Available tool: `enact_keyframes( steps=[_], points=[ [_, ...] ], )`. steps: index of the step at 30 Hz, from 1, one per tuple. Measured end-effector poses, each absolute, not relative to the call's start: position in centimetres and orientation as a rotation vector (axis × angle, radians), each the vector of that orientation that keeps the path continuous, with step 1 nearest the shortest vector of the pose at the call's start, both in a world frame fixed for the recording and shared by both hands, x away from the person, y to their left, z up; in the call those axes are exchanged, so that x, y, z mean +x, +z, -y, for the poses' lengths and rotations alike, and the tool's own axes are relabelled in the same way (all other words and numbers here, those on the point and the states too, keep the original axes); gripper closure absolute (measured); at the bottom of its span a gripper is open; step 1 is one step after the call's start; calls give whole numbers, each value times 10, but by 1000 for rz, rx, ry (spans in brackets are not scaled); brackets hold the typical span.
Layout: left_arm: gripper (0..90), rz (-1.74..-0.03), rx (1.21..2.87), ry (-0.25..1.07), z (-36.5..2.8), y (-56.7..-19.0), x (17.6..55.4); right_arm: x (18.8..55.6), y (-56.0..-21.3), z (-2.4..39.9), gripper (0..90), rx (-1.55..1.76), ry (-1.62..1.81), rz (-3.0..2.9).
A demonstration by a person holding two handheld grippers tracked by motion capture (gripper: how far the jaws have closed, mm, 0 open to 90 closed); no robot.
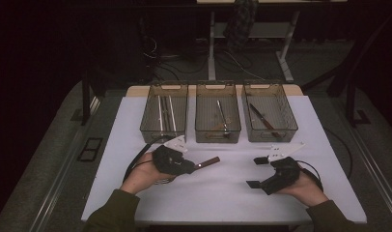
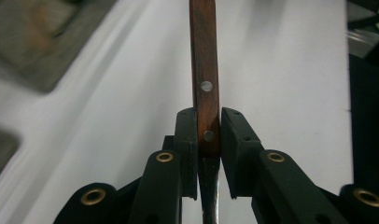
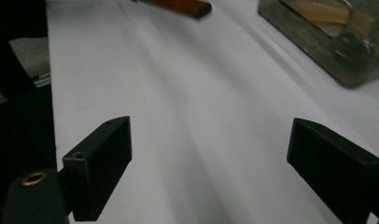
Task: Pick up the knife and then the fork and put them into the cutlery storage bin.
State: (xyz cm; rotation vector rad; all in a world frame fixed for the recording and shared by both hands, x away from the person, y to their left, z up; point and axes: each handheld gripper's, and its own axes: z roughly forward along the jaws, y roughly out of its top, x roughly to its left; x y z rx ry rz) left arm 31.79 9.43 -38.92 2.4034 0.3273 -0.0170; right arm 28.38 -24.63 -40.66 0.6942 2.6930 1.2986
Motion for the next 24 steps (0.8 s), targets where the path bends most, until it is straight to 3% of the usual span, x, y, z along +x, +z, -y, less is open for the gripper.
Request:
enact_keyframes(
  steps=[5,12,24],
  points=[
    [766,-220,2416,-44,-67,-388,311,286,-403,228,142,596,1282,-2757],
    [766,-74,2466,-92,-36,-390,300,285,-406,198,243,438,1219,-2876],
    [765,45,2508,-129,-18,-394,285,278,-420,173,667,269,1089,-3058]
  ],
)
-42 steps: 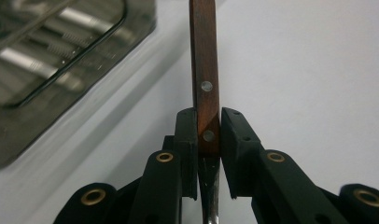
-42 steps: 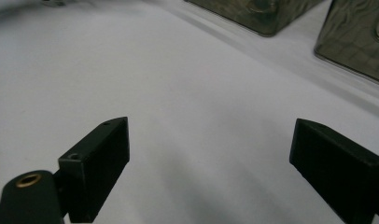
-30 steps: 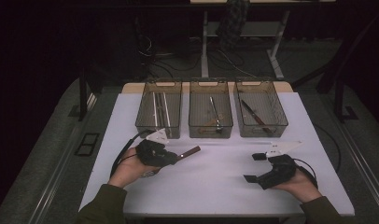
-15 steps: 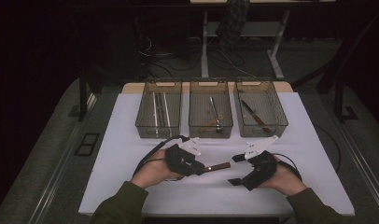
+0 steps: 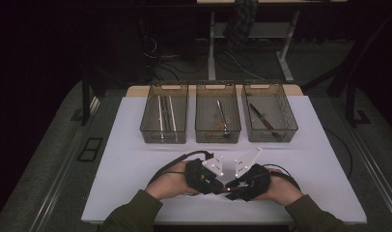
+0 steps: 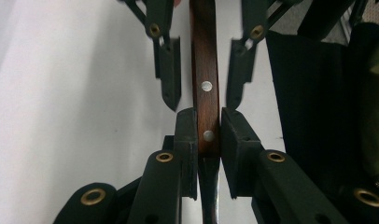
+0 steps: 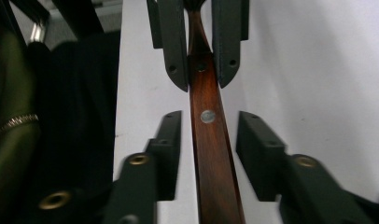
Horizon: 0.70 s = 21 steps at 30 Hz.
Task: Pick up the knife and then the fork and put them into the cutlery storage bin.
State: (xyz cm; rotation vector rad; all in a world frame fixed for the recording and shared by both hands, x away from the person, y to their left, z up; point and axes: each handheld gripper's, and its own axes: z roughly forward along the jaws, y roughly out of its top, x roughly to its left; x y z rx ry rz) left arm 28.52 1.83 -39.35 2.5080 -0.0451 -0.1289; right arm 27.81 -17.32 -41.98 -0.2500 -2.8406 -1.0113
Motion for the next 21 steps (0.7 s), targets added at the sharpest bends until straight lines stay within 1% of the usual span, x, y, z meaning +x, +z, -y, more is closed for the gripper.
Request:
enact_keyframes(
  steps=[2,3,12,16,17,18,19,21],
  points=[
    [765,53,2508,-135,-17,-394,283,276,-421,171,731,-223,-993,2845],
    [765,54,2508,-139,-17,-394,283,276,-421,170,737,-211,-990,2841],
    [762,81,2501,-178,-19,-396,284,272,-421,169,750,-194,-990,2825],
    [751,74,2466,-159,-23,-397,285,272,-421,171,751,-206,-1015,2817],
    [722,60,2448,-138,-26,-396,285,272,-420,171,751,-213,-1030,2822],
    [672,36,2426,-128,-29,-396,286,273,-418,173,751,-231,-1039,2827],
    [665,8,2404,-125,-33,-395,288,274,-418,175,751,-247,-1046,2833],
    [593,-48,2359,-108,-43,-393,291,275,-416,179,751,-283,-1062,2836]
  ],
)
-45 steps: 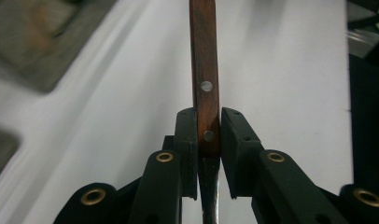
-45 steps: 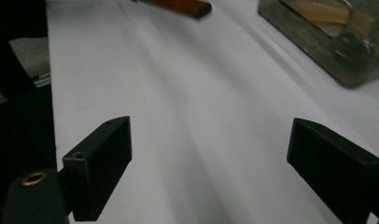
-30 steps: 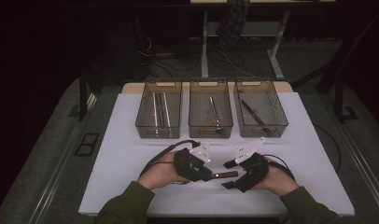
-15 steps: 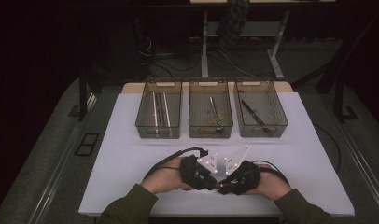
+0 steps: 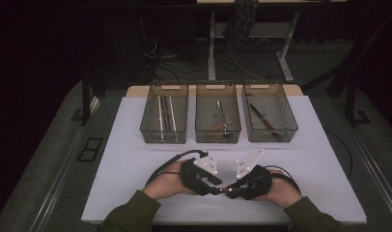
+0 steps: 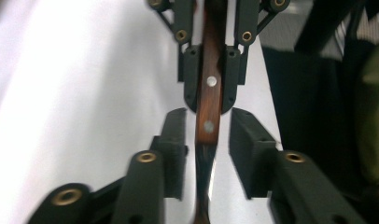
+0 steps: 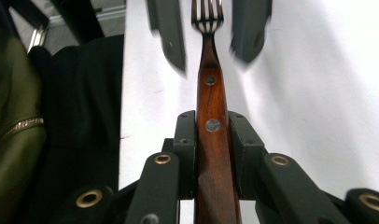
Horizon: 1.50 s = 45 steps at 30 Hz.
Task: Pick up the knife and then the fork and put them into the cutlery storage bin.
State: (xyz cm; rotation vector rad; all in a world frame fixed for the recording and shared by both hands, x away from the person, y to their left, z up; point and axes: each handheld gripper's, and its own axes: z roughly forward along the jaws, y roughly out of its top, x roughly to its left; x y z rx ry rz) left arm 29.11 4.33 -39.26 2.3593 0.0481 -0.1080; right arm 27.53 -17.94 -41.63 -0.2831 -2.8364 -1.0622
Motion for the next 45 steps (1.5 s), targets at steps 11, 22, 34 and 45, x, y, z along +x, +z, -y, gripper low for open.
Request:
enact_keyframes(
  steps=[11,22,34,45],
  points=[
    [392,-364,2164,24,-105,-399,297,283,-416,204,751,-467,-1115,2862],
    [269,-569,2069,144,-149,-412,282,291,-400,232,753,-616,-1262,2835],
    [44,-706,2031,194,-157,-431,276,306,-378,259,752,-788,-1363,2848],
    [0,-687,2053,233,-156,-432,276,330,-350,296,753,-1035,-1497,2815]
  ],
)
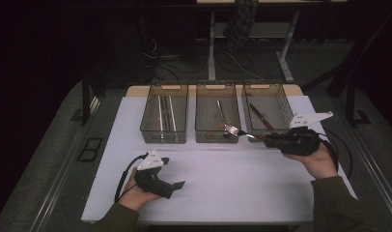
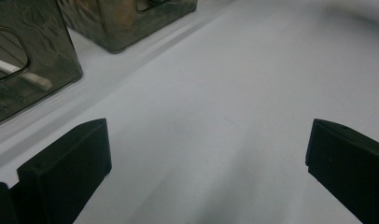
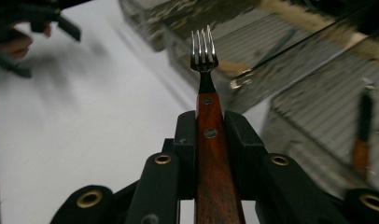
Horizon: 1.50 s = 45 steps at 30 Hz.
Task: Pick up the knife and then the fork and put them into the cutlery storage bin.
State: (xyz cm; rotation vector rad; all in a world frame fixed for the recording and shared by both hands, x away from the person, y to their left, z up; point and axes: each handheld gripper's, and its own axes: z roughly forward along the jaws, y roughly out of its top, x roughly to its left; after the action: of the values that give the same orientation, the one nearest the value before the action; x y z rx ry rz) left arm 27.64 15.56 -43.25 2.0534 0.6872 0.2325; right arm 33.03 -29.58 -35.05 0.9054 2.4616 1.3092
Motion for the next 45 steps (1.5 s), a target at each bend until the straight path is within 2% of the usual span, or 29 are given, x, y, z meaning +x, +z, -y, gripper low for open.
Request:
enact_keyframes(
  steps=[20,32,45],
  points=[
    [0,-680,2092,214,-151,-432,277,397,-326,333,752,1260,1098,-2230],
    [0,-655,2107,221,-148,-435,278,440,-357,327,752,1457,1009,-2183],
    [3,-640,2134,212,-147,-436,278,459,-388,299,748,1515,915,-2248]
  ],
)
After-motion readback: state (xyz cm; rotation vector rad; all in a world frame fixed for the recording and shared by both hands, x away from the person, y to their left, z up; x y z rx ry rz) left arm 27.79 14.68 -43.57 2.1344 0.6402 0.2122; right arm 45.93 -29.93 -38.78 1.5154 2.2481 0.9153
